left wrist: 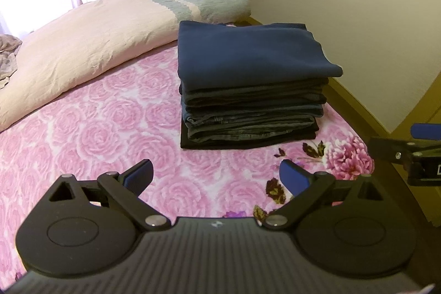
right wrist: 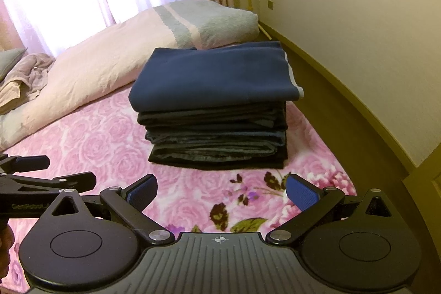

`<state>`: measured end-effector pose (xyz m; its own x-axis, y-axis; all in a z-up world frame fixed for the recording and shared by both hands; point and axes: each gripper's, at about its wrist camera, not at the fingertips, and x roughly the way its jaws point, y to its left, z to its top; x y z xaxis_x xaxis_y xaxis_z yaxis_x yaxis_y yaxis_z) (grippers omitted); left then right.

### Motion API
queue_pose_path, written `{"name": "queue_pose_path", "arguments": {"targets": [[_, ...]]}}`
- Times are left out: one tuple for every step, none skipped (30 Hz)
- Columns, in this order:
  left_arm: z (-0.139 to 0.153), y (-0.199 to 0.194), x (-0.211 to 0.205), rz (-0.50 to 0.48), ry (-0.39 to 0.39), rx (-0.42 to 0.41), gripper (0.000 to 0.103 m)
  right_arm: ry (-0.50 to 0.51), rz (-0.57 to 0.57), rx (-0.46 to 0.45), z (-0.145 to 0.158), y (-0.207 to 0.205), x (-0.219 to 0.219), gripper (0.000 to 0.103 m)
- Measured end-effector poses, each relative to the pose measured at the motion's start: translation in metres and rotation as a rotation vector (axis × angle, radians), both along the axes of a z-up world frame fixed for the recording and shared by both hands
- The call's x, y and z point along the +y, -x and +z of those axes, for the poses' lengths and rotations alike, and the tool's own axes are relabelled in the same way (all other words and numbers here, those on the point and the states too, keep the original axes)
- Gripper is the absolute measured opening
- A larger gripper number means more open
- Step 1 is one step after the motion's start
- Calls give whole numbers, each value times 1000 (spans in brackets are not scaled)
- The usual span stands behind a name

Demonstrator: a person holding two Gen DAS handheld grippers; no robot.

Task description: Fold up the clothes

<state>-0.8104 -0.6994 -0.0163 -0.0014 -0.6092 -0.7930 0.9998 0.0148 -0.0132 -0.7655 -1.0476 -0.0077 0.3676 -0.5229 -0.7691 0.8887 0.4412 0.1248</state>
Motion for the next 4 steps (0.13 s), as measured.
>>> {"name": "queue_pose_path", "arguments": {"targets": [[0,3,1,3,0,-2,97,1,3,0,0,2,0,102],[0,6,2,7,-1,0,97,1,6,0,-1,4,0,102],[0,8,3,10,-1,1,96,0,9,-1,-1,7,-1,102],[0,11,4,14,-1,8,96,-1,12,-2,-1,9,-2,102]]}}
